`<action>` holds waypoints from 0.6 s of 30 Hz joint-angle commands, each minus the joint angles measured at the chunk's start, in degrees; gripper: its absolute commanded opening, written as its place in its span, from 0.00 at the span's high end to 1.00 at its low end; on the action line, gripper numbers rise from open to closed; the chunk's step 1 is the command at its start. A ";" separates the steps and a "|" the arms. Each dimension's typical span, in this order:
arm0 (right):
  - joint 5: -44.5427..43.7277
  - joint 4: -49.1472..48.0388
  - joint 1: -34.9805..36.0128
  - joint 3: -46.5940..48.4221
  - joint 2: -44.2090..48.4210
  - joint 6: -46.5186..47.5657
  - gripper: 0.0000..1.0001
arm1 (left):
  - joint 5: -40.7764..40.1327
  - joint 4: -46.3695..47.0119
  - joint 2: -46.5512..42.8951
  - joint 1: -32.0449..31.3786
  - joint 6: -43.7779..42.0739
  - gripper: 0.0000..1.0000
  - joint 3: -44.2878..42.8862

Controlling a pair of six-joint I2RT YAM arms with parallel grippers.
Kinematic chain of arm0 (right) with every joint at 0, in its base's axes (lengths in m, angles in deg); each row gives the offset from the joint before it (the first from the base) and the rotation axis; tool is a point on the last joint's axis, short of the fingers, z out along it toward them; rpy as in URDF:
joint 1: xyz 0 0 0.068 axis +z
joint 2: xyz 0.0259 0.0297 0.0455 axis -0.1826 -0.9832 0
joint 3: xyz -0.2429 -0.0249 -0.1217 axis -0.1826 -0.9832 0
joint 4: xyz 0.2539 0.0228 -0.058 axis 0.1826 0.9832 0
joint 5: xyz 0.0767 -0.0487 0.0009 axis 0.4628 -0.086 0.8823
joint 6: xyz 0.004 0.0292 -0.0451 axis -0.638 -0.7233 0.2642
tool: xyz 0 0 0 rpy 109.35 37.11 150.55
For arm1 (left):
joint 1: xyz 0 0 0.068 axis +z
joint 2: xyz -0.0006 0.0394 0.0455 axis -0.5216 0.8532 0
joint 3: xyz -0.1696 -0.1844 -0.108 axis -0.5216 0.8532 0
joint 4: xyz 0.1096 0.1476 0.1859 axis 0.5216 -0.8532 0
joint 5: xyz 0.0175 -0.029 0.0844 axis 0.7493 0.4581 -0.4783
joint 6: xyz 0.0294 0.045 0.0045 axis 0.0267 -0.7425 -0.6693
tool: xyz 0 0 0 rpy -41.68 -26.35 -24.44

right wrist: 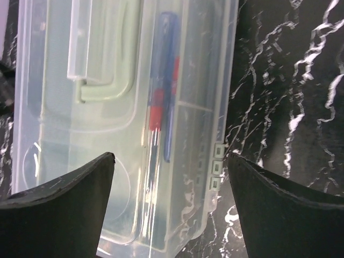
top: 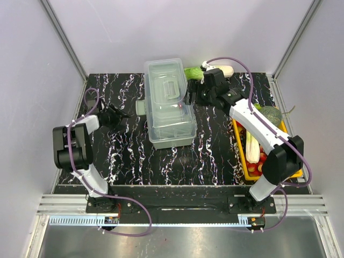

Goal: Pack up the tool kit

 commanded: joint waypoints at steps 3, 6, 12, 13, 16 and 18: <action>14.32 -10.91 -1.96 -4.95 4.37 -1.91 0.08 | 2.34 15.86 4.83 0.37 5.33 0.33 -2.05; 17.75 -13.11 -2.66 -5.75 3.76 -2.96 0.09 | 1.02 17.63 6.77 0.11 5.86 0.48 -2.13; 20.92 -14.61 -3.37 -5.66 2.44 -5.16 0.13 | 0.22 20.17 10.81 -2.61 6.03 0.70 -1.96; 21.09 -14.78 -3.46 -5.75 2.17 -5.34 0.14 | 0.40 20.97 11.25 -3.14 6.47 0.70 -1.87; 21.18 -15.22 -3.72 -5.75 1.30 -6.30 0.14 | 2.85 27.54 12.83 -4.20 9.37 0.67 0.32; 21.27 -15.75 -3.81 -6.19 0.86 -6.57 0.15 | 5.22 33.68 14.50 -4.64 12.00 0.66 1.46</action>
